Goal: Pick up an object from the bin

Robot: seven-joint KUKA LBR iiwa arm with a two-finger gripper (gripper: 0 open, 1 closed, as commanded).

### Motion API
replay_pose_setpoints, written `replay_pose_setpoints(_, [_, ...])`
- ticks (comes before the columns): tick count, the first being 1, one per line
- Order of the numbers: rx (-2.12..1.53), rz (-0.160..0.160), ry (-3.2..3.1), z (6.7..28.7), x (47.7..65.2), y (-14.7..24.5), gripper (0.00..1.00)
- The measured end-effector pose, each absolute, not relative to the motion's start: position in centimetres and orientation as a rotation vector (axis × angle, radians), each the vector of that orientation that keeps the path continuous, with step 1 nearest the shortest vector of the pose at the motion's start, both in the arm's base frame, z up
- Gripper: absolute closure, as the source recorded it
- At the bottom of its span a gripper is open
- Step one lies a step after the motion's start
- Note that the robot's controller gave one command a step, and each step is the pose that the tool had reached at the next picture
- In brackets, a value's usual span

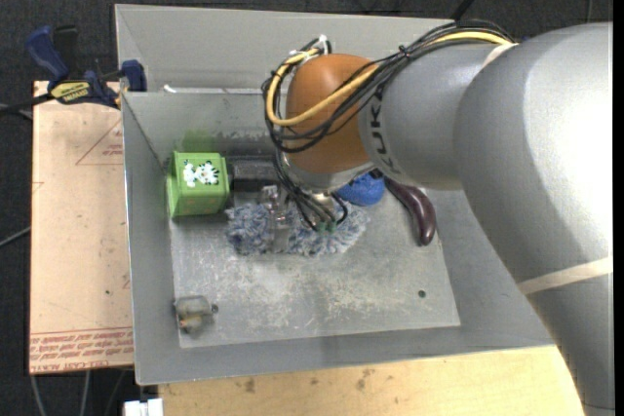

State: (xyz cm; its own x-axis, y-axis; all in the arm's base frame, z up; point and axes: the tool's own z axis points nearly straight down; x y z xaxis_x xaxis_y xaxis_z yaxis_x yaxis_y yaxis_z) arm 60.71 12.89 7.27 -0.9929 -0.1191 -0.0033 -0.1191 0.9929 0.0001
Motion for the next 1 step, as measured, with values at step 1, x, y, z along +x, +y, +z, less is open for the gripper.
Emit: replay_pose_setpoints(1, [-0.009, 0.004, 3.131, 27.04, 60.1, 10.82, 1.0])
